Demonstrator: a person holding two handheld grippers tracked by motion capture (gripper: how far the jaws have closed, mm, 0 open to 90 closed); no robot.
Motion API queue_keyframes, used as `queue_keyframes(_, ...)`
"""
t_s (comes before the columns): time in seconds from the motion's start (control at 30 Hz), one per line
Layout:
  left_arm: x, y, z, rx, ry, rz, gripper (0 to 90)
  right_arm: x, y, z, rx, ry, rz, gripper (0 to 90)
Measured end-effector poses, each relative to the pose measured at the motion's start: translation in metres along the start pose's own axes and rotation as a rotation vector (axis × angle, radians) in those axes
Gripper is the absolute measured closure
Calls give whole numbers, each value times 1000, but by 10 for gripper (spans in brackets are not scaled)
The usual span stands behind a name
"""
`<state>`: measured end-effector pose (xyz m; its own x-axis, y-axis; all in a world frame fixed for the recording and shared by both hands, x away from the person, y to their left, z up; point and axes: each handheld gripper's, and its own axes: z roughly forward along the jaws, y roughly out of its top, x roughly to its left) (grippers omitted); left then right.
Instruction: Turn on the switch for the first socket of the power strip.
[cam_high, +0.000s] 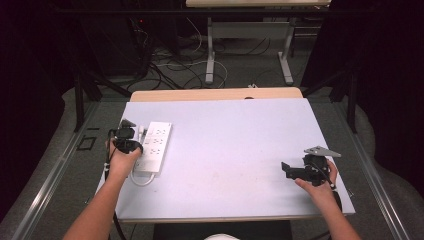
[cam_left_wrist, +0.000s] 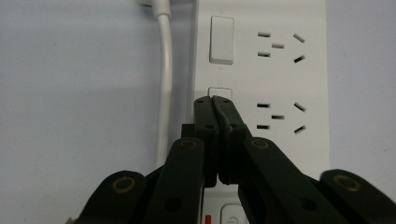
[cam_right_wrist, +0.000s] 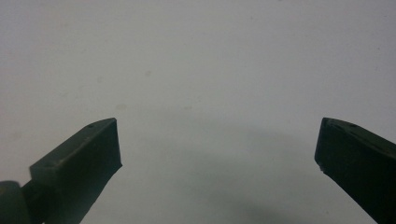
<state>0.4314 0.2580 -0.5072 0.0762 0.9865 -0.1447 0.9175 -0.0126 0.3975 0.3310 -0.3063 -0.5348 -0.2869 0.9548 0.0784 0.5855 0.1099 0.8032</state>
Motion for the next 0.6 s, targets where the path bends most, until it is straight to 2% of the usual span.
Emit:
queue_keyframes(0.27,-1,-1,1,-6,8,6,893,0,0,0,0,2,0,0)
queue_keyframes(0.33,-1,-1,2,14,12,16,894,0,0,1,1,2,-1,0)
queue_keyframes(0.37,-1,-2,3,0,14,13,898,0,0,1,1,2,-2,0)
queue_keyframes(0.6,-1,-3,2,1,13,11,898,0,0,1,0,2,-2,0)
